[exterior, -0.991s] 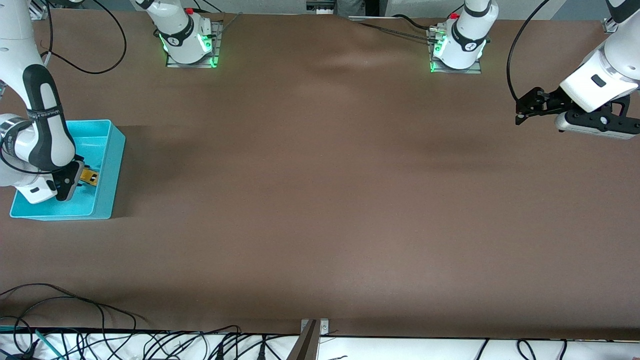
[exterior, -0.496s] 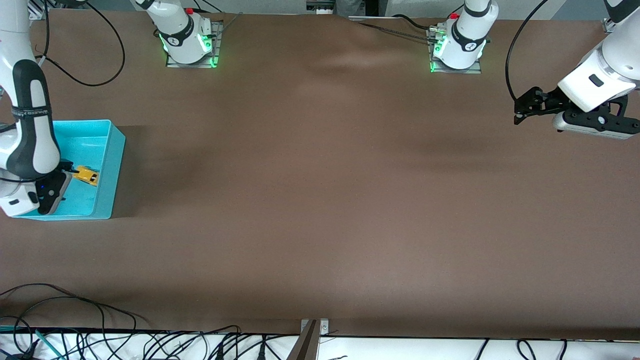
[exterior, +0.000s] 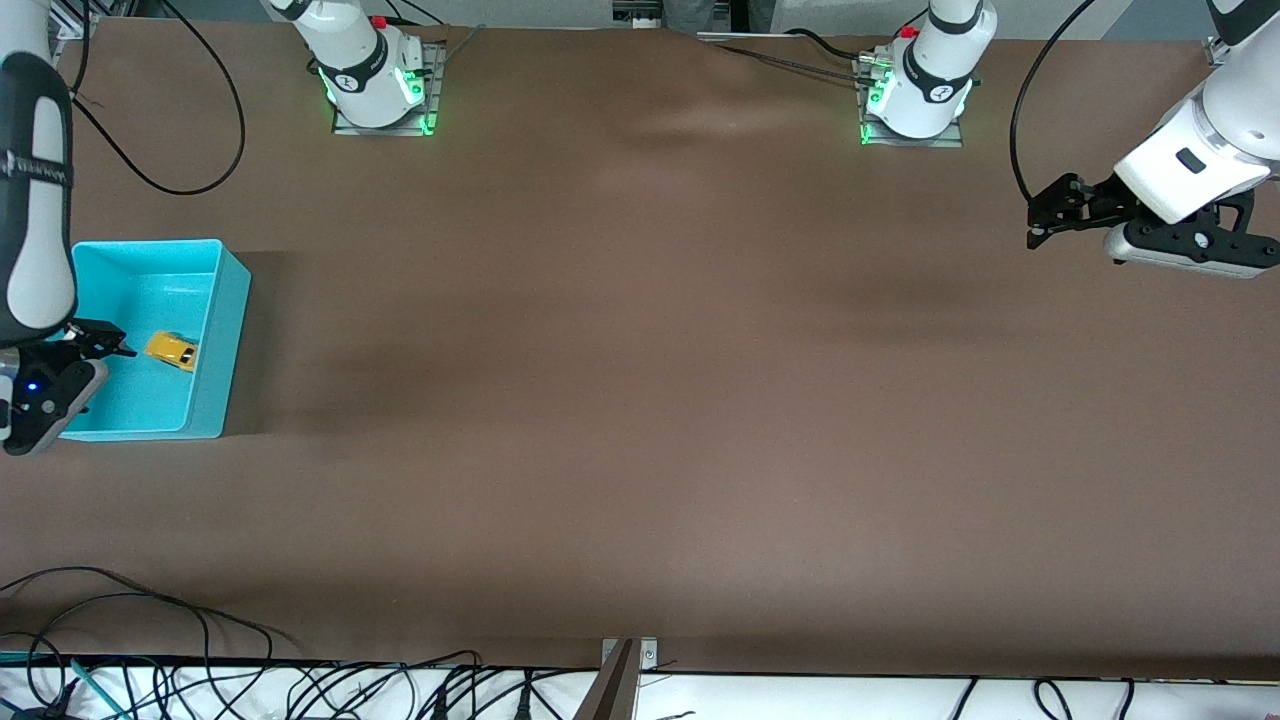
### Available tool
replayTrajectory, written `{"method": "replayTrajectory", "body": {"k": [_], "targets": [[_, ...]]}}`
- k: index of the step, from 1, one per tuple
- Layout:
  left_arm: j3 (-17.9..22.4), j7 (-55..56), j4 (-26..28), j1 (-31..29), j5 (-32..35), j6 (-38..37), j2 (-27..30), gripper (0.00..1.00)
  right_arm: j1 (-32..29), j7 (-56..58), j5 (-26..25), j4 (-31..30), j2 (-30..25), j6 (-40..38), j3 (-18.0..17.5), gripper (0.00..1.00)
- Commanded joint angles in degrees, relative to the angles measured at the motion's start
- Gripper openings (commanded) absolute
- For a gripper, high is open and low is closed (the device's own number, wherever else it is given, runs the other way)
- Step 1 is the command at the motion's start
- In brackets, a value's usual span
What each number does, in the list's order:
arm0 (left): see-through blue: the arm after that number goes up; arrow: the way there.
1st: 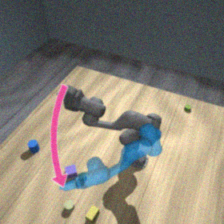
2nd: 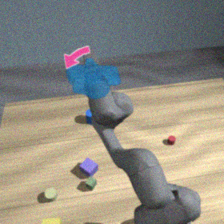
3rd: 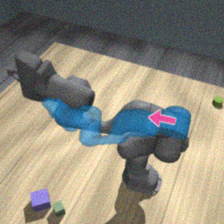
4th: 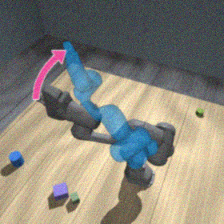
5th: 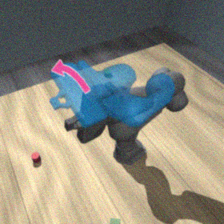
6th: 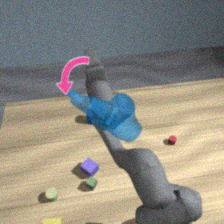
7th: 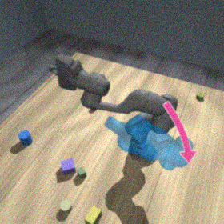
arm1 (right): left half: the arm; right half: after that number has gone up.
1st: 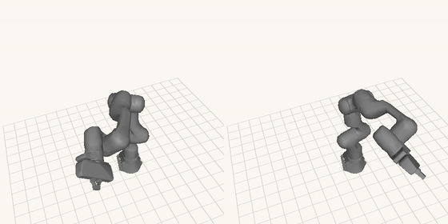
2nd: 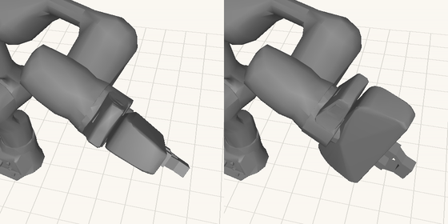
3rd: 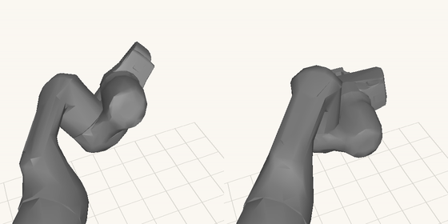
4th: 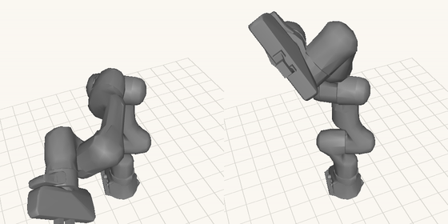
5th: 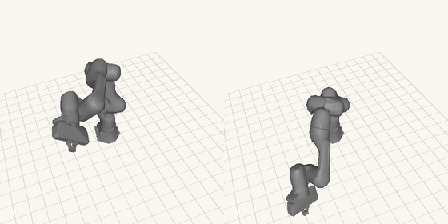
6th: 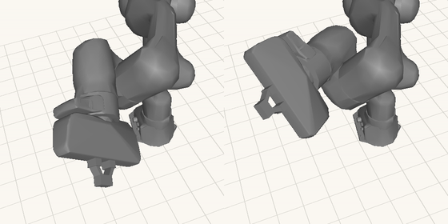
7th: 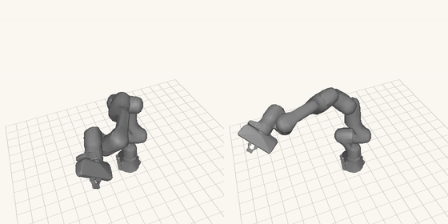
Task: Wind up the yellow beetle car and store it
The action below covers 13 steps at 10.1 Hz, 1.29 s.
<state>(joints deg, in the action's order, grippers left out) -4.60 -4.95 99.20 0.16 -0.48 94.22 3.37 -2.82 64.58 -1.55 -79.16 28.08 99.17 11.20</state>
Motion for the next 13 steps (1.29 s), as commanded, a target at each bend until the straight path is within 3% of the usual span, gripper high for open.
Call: {"method": "replayTrajectory", "body": {"k": [1, 3, 6, 10, 11, 13], "targets": [[0.0, -0.4, 0.0, 0.1, -0.8, -0.1, 0.3, 1.00, 2.9, -10.7, 0.9, -0.7, -6.6, -4.5, -0.3, 1.00], [0.0, -0.4, 0.0, 0.1, -0.8, -0.1, 0.3, 1.00, 5.0, -22.6, 0.9, -0.7, -10.3, -8.7, -0.3, 1.00], [0.1, -0.5, 0.0, 0.1, -0.8, -0.1, 0.3, 1.00, 5.5, -44.6, 0.9, -0.7, -13.7, -11.7, -3.2, 1.00], [0.0, -0.5, 0.0, 0.1, -0.8, -0.1, 0.3, 1.00, 5.5, -59.3, 0.8, -1.6, -17.8, -12.1, -7.1, 1.00], [0.0, -0.4, 0.0, 0.1, -0.8, -0.1, 0.3, 1.00, 5.5, -59.5, 0.7, -3.3, -19.2, -12.2, -7.2, 1.00], [0.0, -0.5, 0.0, 0.1, -0.8, -0.1, 0.3, 1.00, 5.5, -59.7, 0.2, -14.4, -26.5, -6.1, -7.2, 1.00]]}}
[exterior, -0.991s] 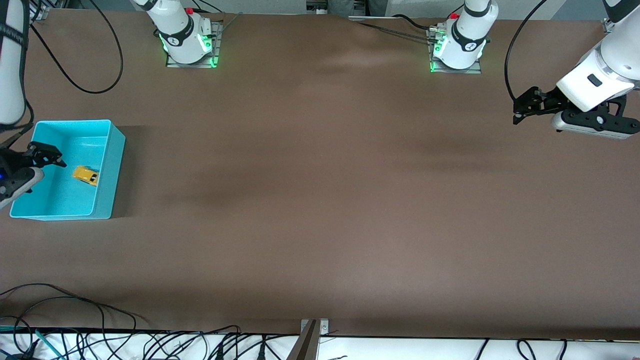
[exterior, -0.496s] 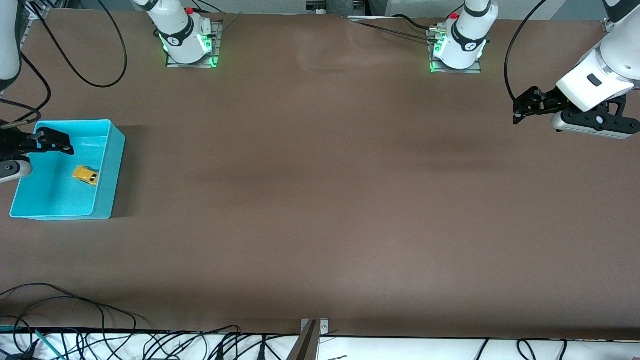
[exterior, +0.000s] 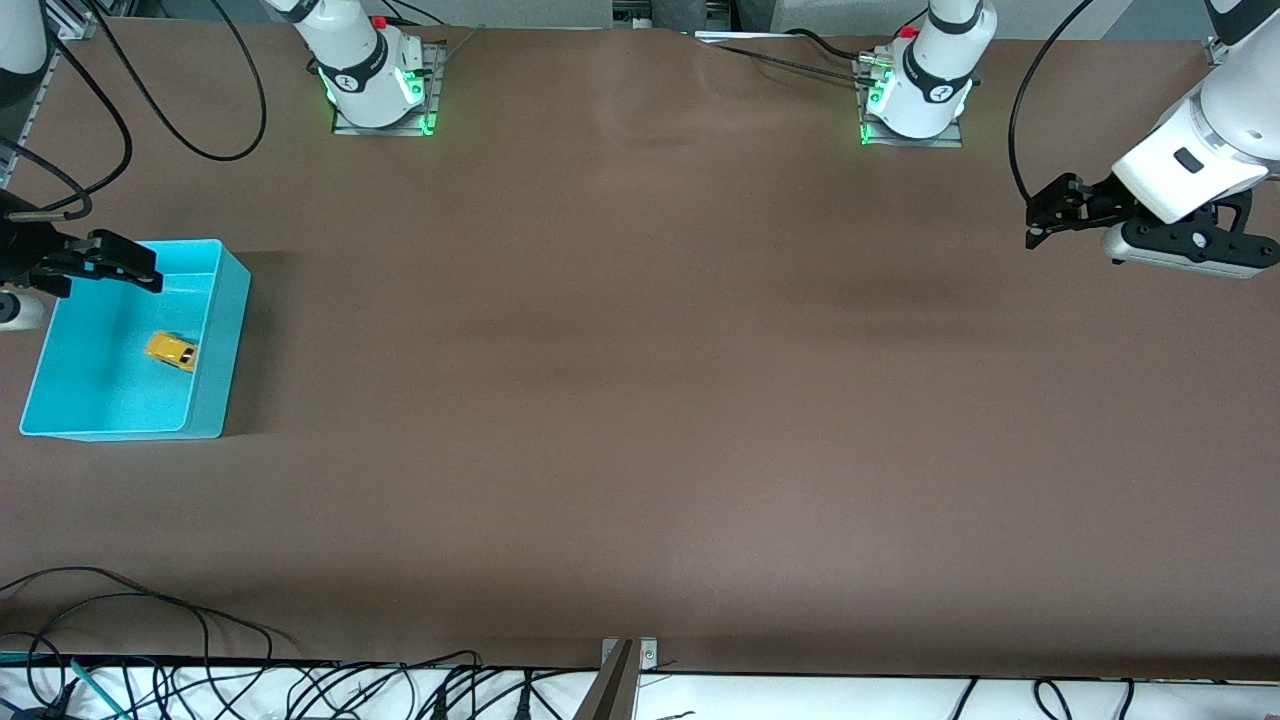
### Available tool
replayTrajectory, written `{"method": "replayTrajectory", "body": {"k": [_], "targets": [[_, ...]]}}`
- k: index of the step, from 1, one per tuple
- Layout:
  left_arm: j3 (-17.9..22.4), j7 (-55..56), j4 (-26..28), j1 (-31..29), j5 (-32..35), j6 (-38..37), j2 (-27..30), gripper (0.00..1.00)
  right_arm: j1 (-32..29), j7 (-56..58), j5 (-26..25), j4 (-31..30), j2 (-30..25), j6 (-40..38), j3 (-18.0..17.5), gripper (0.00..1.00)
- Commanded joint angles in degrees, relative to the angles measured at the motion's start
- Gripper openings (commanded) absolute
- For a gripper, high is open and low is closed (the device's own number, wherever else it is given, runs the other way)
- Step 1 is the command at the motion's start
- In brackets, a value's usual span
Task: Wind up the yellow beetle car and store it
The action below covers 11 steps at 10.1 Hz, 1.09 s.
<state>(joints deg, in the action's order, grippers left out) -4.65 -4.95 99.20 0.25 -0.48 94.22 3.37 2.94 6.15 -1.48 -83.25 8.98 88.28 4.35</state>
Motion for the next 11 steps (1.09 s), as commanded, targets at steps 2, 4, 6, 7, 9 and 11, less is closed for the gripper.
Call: {"method": "replayTrajectory", "body": {"k": [2, 4, 6, 7, 9, 11], "targets": [[0.1, -0.4, 0.0, 0.0, -0.8, -0.1, 0.3, 1.00, -0.2, -4.5, -0.2, -10.8, -8.2, 4.0, -0.5, 1.00], [0.1, -0.3, 0.0, 0.0, -0.8, -0.1, 0.3, 1.00, -0.3, -6.3, -0.1, -10.2, -8.0, 2.0, -0.4, 1.00], [0.1, -0.2, 0.0, 0.0, -0.8, -0.1, 0.3, 1.00, -0.5, -5.4, 0.2, -9.1, -7.7, 1.9, 0.0, 1.00], [0.1, -0.2, 0.0, 0.0, -0.8, -0.1, 0.3, 1.00, -0.5, -5.4, 0.2, -9.0, -7.7, 2.0, 0.0, 1.00], [0.1, -0.2, 0.0, 0.0, -0.8, -0.1, 0.3, 1.00, -0.5, -6.1, 0.4, -9.0, -7.7, 2.0, 0.0, 1.00], [0.1, -0.2, 0.0, 0.0, -0.8, -0.1, 0.3, 1.00, -0.5, -6.3, 0.6, -9.0, -7.7, 2.0, 0.0, 1.00]]}}
